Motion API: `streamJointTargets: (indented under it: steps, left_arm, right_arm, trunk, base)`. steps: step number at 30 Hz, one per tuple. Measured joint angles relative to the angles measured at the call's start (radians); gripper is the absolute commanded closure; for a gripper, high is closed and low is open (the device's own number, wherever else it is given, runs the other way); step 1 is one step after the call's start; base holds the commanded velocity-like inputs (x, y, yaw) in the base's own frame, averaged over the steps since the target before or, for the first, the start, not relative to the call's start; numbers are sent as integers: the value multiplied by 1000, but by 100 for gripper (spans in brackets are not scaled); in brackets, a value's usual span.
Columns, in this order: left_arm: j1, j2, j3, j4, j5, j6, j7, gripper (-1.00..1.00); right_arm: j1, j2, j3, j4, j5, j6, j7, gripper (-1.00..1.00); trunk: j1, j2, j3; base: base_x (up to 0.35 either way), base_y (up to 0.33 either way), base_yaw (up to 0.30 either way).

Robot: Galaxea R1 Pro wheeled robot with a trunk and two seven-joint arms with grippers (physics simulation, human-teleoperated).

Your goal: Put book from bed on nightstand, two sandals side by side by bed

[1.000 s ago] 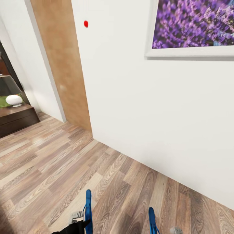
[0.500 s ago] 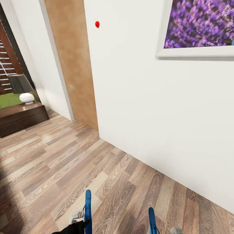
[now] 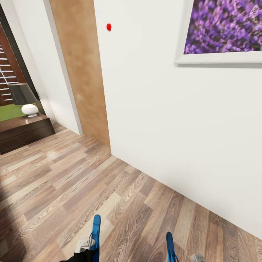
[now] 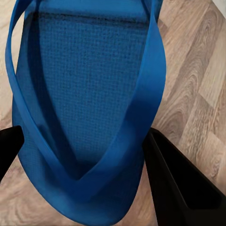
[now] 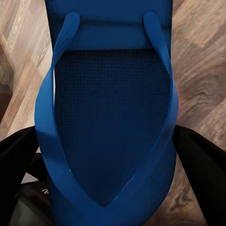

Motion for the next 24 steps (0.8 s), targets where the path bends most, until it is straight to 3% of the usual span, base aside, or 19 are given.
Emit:
streamJointTargets:
  steps: [12, 24]
  left_arm:
    - [0, -3, -2, 20, 0, 1, 1, 100]
    - [1, -3, -1, 28, -1, 1, 1, 100]
  right_arm:
    - [0, -1, 9, 10, 4, 1, 4, 100]
    - [0, -1, 9, 12, 4, 1, 0, 100]
  trunk:
    - [0, 0, 0]
    - [0, 0, -9]
  base:
    - [309, 0, 15]
    - [325, 0, 228]
